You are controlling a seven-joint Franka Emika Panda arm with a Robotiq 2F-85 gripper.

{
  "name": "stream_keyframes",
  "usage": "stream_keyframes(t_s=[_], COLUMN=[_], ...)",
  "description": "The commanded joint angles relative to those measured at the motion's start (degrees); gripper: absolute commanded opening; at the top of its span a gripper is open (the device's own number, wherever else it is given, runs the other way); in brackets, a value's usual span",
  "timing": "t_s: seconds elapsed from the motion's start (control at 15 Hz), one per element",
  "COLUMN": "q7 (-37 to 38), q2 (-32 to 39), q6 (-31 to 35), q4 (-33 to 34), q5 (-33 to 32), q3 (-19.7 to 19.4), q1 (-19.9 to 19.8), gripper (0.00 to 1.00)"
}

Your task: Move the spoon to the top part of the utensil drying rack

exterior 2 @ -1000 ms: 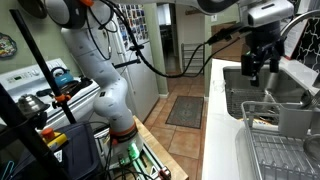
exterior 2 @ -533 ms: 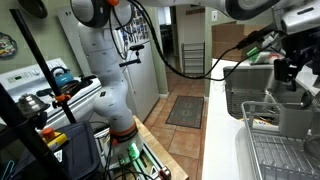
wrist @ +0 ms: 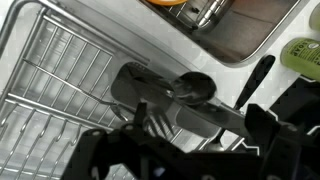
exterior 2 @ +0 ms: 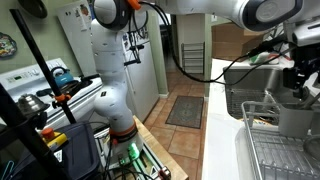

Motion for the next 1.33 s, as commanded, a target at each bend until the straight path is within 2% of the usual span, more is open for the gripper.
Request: stream_keyframes(t_s=[0.0, 0.2, 0.33, 0.6, 0.8, 1.0, 1.13, 1.27], q7=[-0.2, -0.1, -0.1, 0.1, 0.1, 0.2, 0.2, 0.2], q2=[1.9, 2.4, 2.5, 2.9, 3.0, 3.0, 3.0, 3.0], q6=[-0.4, -0.6, -0.9, -1.2, -1.3, -1.3, -1.2, -1.3], q4=[1.8, 2.2, 2.2, 2.2, 2.2, 2.2, 2.2, 2.2], q5=[1.7, 1.4, 1.2, 0.9, 0.8, 0.7, 0.7, 0.7], q3=[-0.9, -1.0, -1.0, -1.1, -1.2, -1.2, -1.2, -1.2], q1=[0.9, 1.0, 1.1, 1.1, 1.2, 1.3, 1.3, 1.3], gripper=[1.00, 0.99, 0.91, 0.53, 0.35, 0.23, 0.25, 0.21])
